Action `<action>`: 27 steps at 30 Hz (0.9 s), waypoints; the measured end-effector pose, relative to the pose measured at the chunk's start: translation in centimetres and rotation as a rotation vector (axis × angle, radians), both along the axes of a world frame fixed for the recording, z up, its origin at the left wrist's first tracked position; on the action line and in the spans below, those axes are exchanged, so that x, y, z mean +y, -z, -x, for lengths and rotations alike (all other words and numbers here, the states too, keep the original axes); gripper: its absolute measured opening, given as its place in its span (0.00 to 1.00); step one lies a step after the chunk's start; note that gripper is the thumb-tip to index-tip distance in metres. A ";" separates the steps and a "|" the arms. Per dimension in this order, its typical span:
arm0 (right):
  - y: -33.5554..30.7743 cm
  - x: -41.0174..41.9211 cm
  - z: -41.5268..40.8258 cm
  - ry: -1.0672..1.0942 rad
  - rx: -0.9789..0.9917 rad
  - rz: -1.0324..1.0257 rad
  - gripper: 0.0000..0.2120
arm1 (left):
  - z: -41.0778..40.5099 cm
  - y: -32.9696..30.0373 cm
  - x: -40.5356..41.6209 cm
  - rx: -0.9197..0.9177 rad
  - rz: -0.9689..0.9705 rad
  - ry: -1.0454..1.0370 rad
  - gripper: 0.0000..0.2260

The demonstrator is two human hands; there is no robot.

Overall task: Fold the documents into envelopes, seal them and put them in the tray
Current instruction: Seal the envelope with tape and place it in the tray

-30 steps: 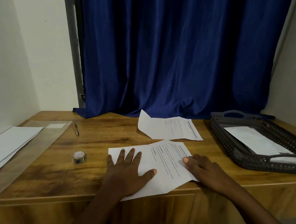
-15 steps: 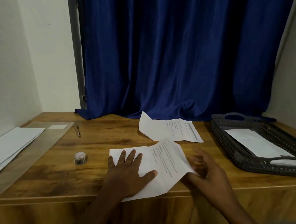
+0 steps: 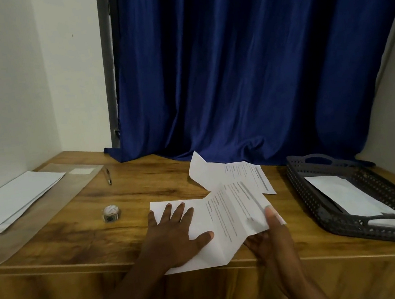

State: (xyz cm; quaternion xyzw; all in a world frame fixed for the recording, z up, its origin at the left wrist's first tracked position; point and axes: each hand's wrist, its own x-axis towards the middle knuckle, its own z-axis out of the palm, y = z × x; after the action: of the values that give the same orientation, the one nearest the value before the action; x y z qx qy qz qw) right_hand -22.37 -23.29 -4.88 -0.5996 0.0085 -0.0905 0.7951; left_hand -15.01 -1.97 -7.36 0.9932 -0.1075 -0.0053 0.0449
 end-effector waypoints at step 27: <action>0.5 5.1 0.6 -0.180 -0.116 1.866 0.50 | 2.0 -1.5 3.9 -0.344 1.706 -0.063 0.23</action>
State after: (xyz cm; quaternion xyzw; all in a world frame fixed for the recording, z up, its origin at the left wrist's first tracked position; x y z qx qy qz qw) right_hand -22.96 -18.17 -5.34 -0.9877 -0.1535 -0.0289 -0.0039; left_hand -16.97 1.91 -5.90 0.6100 -0.0525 0.2283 0.7570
